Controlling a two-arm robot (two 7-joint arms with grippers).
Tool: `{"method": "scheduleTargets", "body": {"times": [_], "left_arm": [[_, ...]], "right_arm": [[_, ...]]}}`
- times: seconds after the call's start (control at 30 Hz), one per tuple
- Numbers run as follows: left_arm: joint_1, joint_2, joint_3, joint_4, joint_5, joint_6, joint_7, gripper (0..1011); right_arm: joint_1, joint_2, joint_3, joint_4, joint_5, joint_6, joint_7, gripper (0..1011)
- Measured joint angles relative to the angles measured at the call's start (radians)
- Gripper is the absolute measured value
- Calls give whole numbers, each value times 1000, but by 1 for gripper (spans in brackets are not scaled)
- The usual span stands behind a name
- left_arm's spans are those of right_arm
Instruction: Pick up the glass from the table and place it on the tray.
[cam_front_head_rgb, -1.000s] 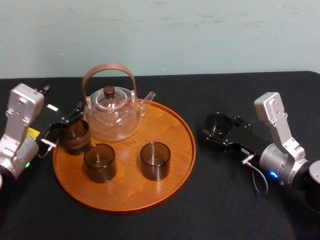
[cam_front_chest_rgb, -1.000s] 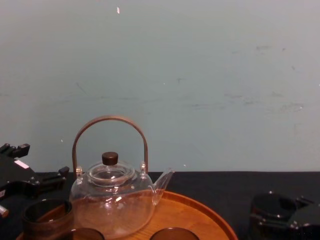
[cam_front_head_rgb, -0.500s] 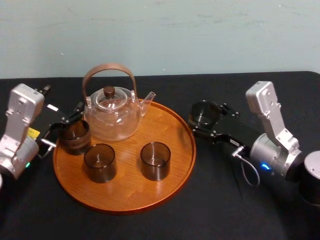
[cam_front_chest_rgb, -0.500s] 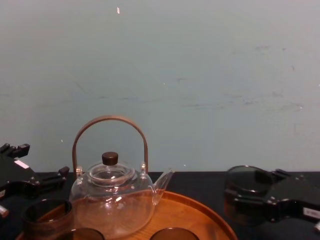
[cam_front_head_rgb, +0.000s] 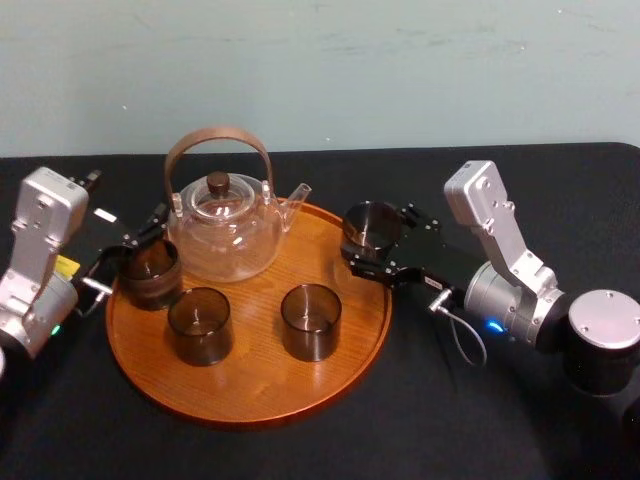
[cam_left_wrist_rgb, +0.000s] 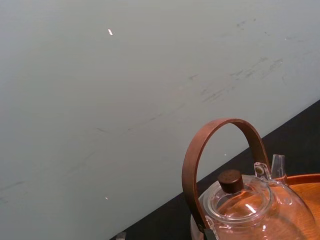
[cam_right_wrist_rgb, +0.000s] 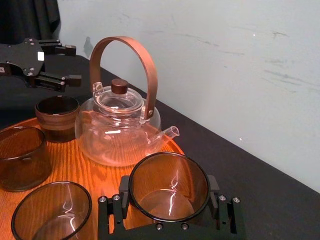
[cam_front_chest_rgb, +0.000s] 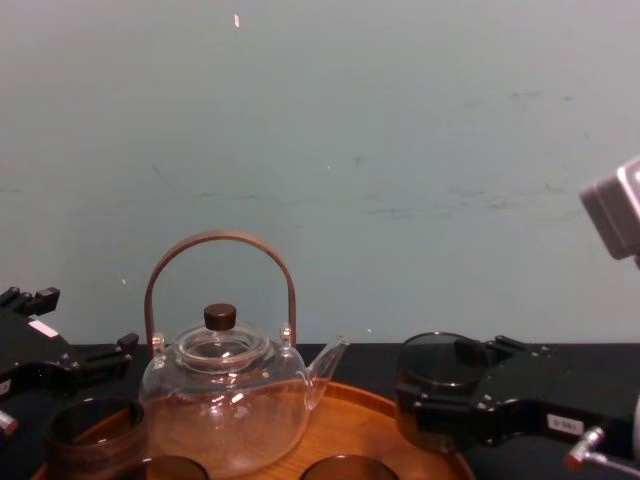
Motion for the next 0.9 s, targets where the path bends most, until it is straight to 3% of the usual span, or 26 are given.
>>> {"method": "scheduleTargets", "body": {"times": [0.9], "left_arm": [[0, 0, 0, 0, 0, 0, 0, 1001]], "right_arm": [[89, -62, -44, 134, -20, -36, 14, 908]]}}
